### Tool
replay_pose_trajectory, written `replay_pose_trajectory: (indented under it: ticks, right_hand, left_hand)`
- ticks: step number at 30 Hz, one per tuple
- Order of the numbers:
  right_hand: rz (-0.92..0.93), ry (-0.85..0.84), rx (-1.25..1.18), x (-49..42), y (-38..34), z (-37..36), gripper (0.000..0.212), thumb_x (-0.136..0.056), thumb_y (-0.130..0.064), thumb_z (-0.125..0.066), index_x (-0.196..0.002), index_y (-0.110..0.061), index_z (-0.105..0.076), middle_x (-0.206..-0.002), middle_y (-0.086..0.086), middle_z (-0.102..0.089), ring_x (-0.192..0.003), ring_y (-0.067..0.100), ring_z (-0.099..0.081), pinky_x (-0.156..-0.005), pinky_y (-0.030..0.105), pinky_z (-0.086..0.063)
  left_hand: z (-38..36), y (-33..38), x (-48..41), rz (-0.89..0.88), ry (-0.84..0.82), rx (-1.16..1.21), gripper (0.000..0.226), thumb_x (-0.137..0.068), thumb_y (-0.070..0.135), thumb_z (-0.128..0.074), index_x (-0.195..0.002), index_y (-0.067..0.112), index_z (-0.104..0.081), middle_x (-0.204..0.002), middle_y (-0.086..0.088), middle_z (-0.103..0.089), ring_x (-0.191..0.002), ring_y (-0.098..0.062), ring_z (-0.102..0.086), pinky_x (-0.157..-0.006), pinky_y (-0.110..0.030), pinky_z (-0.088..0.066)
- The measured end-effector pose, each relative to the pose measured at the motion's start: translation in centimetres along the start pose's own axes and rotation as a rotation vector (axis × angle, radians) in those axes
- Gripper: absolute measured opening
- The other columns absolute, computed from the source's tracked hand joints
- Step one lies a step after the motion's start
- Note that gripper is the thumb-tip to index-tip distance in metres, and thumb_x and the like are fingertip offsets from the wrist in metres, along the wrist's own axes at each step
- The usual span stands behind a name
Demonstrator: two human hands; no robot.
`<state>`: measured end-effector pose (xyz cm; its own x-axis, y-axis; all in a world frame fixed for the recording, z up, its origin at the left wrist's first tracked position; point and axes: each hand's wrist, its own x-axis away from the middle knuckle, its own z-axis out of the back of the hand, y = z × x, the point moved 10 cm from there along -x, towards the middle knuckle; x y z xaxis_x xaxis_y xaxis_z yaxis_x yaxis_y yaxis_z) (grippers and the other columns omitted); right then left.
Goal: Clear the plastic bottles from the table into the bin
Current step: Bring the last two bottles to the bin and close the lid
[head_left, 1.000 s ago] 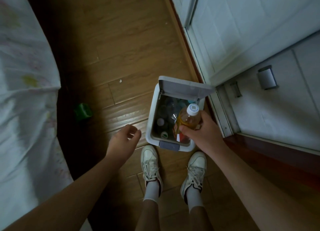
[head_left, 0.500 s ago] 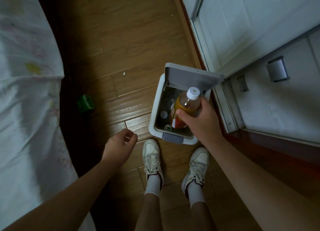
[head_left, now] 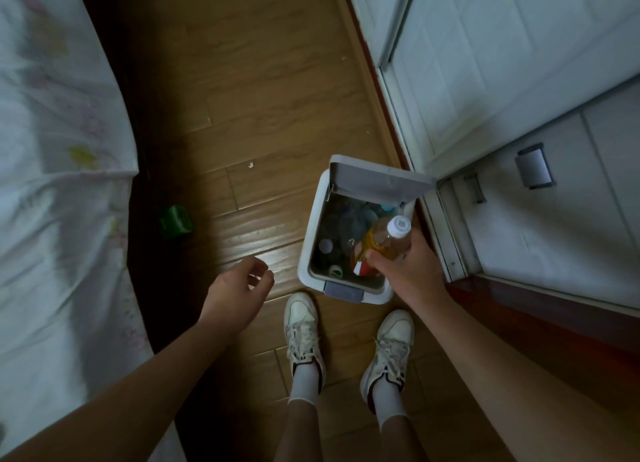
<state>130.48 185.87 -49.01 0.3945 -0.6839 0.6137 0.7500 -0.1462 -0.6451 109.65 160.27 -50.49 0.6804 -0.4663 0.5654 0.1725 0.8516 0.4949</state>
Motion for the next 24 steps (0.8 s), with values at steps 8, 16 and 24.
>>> replay_pose_trajectory:
  ticks: [8,16,24]
  right_hand:
    - [0.076,-0.059,0.143,-0.5,-2.5,-1.0,0.055,-0.067,-0.054,-0.078,-0.114,-0.039,-0.056,-0.100,-0.021,-0.065,-0.091,-0.008,-0.057,-0.073,0.017,-0.041]
    - [0.037,-0.163,0.408,-1.6,-0.2,-2.7,0.055,-0.072,-0.041,-0.081,-0.118,-0.029,-0.054,-0.111,-0.006,-0.067,-0.108,0.018,-0.064,-0.092,0.037,-0.052]
    - [0.083,-0.067,0.290,-1.1,0.4,-3.3,0.069,-0.070,-0.045,-0.083,-0.129,-0.031,-0.050,-0.127,-0.008,-0.064,-0.120,0.016,-0.060,-0.098,0.042,-0.053]
  left_hand:
    - [1.7,1.9,-1.3,-0.005,0.013,-0.012,0.013,-0.092,0.044,-0.062,-0.079,0.045,-0.059,-0.081,0.027,-0.066,-0.072,0.008,-0.064,-0.063,-0.018,-0.044]
    - [-0.6,1.0,-1.3,0.003,-0.027,-0.033,0.012,-0.090,0.052,-0.055,-0.088,0.042,-0.061,-0.085,0.028,-0.065,-0.080,0.006,-0.061,-0.068,-0.028,-0.051]
    - [-1.8,-0.4,-0.7,0.013,-0.060,-0.041,0.014,-0.090,0.050,-0.057,-0.095,0.038,-0.064,-0.088,0.025,-0.065,-0.082,0.004,-0.062,-0.069,-0.029,-0.053]
